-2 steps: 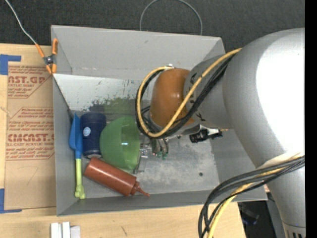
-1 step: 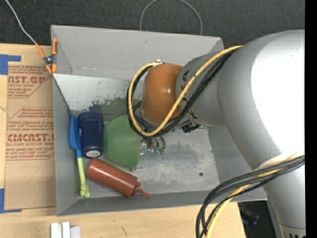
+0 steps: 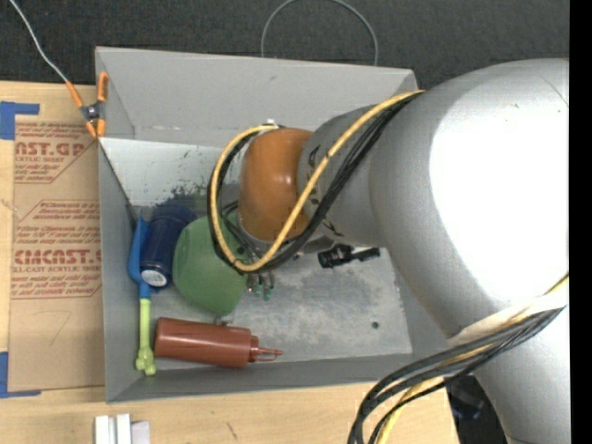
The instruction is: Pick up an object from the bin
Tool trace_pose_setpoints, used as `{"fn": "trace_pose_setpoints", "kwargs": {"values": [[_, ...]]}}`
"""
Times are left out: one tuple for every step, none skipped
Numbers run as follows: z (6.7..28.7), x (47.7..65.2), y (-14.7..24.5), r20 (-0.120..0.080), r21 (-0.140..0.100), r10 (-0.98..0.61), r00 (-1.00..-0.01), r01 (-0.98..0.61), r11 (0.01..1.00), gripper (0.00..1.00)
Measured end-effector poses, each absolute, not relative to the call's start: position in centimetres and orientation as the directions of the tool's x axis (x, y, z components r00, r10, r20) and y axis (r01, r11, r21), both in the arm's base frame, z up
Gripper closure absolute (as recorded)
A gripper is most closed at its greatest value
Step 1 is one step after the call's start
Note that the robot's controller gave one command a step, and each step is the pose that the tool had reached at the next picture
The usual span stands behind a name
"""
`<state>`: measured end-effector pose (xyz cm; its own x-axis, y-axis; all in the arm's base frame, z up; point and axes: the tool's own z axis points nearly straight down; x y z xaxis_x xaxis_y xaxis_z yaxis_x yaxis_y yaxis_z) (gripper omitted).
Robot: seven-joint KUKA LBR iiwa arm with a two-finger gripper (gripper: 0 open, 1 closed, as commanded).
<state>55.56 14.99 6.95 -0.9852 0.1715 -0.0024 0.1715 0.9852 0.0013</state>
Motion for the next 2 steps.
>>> {"fn": "trace_pose_setpoints", "kwargs": {"values": [[14.1, 56.6, 15.2, -0.011, -0.001, 0.025, -1.0, 0.025, 1.0, 0.0], [6.8, 57.9, 12.7, -0.007, 0.004, 0.22, -0.976, 0.22, 0.976, 0.0]]}}
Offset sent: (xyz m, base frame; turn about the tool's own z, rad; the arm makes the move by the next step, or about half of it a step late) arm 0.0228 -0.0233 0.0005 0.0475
